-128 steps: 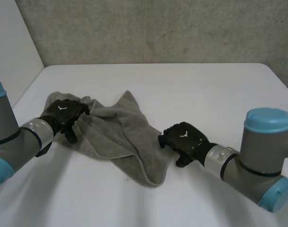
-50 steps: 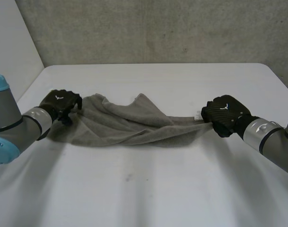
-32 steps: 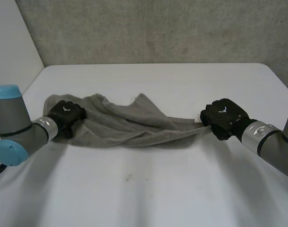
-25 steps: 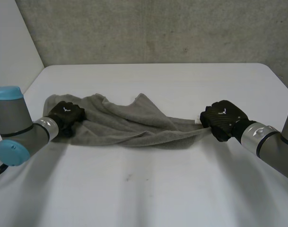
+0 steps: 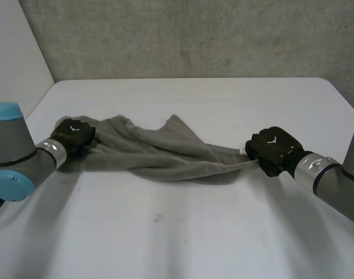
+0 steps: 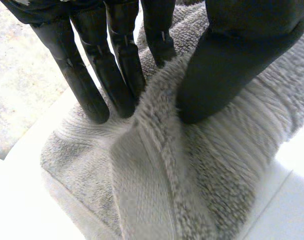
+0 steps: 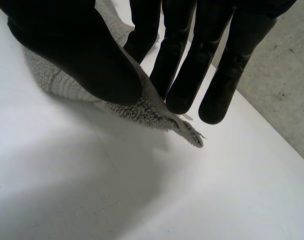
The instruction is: Fold the towel.
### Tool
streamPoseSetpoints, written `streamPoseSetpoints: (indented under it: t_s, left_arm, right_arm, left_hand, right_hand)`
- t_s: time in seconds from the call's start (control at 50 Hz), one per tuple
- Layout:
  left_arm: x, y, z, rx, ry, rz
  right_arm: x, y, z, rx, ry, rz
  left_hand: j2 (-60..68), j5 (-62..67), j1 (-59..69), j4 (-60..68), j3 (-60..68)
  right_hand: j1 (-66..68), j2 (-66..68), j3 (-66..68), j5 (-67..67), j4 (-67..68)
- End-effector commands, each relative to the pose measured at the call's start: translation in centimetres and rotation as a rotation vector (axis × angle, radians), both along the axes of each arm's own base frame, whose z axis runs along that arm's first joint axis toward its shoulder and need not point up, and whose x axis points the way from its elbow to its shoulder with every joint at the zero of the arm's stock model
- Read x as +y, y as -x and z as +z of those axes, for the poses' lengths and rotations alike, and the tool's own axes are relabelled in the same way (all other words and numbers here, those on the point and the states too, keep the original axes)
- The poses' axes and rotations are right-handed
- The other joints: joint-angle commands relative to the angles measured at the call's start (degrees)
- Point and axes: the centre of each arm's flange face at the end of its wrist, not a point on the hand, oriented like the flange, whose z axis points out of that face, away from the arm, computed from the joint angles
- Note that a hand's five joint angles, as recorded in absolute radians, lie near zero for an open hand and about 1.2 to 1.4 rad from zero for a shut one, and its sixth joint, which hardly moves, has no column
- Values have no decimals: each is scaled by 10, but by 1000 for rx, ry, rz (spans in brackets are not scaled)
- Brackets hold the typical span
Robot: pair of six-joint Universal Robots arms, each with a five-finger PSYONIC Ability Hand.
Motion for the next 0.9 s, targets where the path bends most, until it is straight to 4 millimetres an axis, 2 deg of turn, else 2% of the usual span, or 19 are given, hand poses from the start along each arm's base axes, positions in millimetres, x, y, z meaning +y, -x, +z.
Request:
streamPoseSetpoints:
  t_s: [0.02, 0.08, 0.14, 0.18, 0.2, 0.24, 0.26, 0.28, 0.3, 0.34, 0.36, 0.38, 0.4, 0.44, 0.5, 0.56, 0.68, 0.82, 0.9]
  left_arm:
    - [6, -7, 27, -6, 55, 51]
    - [8, -8, 39, 2, 79, 56]
    - [15, -8, 68, 14, 143, 59]
    - [25, -8, 101, 38, 217, 62]
    - [25, -8, 101, 38, 217, 62]
    - [30, -8, 118, 63, 252, 65]
    - [35, -8, 138, 98, 292, 70]
    - [41, -10, 160, 148, 336, 79]
    - [41, -10, 161, 148, 336, 79]
    - [58, -14, 208, 275, 427, 92]
    - [58, -14, 208, 275, 427, 92]
    - [67, -17, 229, 343, 469, 97]
    - [67, -17, 230, 344, 469, 97]
    - [85, -25, 271, 465, 547, 95]
    - [101, -30, 295, 544, 573, 97]
    - [106, -36, 301, 569, 541, 120]
    - [107, -40, 283, 563, 406, 166]
    - [78, -21, 202, 520, 68, 202]
    - [65, -8, 176, 504, -8, 185]
  right_arm:
    - [-5, 1, 9, -10, 25, -18]
    - [-9, 2, 21, -23, 46, -42]
    - [-10, 2, 31, -39, 57, -60]
    - [-13, 6, 61, -95, 72, -109]
    - [-13, 6, 61, -96, 72, -109]
    - [-13, 13, 105, -180, 94, -152]
    - [-13, 13, 105, -181, 94, -152]
    - [-12, 18, 127, -222, 109, -173]
    - [-12, 18, 127, -223, 109, -173]
    - [-10, 29, 170, -292, 154, -212]
    - [-10, 29, 171, -293, 154, -212]
    - [-7, 33, 191, -313, 185, -221]
    - [-2, 36, 211, -328, 219, -227]
    - [4, 40, 231, -337, 254, -232]
    - [15, 50, 262, -344, 316, -253]
    - [21, 62, 278, -332, 336, -282]
    - [15, 71, 275, -295, 312, -306]
    - [-11, 65, 230, -174, 195, -306]
    - [-31, 52, 200, -123, 140, -309]
  left_hand:
    - [215, 221, 216, 218, 215]
    - [215, 221, 216, 218, 215]
    - [215, 221, 216, 218, 215]
    - [215, 221, 216, 218, 215]
    - [215, 221, 216, 218, 215]
    - [215, 221, 216, 218, 215]
    - [215, 221, 216, 218, 215]
    - [215, 221, 216, 218, 215]
    - [215, 221, 216, 218, 215]
    - [215, 221, 216, 218, 215]
    - [215, 221, 216, 218, 215]
    - [215, 221, 216, 218, 215]
    - [215, 221, 216, 218, 215]
    - [215, 221, 216, 218, 215]
    - [215, 221, 216, 218, 215]
    - [215, 221, 216, 218, 215]
    - [215, 221, 216, 218, 215]
    - [215, 221, 216, 218, 215]
    - [215, 221, 216, 218, 215]
  right_hand:
    - [2, 105, 105, 107, 103]
    - [2, 105, 105, 107, 103]
    - [2, 105, 105, 107, 103]
    - [2, 105, 105, 107, 103]
    - [2, 105, 105, 107, 103]
    - [2, 105, 105, 107, 103]
    - [2, 105, 105, 107, 103]
    - [2, 105, 105, 107, 103]
    - [2, 105, 105, 107, 103]
    - [2, 105, 105, 107, 103]
    - [2, 105, 105, 107, 103]
    - [2, 105, 105, 107, 103]
    - [2, 105, 105, 107, 103]
    - [2, 105, 105, 107, 103]
    - [2, 105, 105, 107, 103]
    - [2, 105, 105, 107, 103]
    - [2, 105, 105, 107, 103]
    - [2, 105, 105, 107, 103]
    - [2, 105, 105, 107, 103]
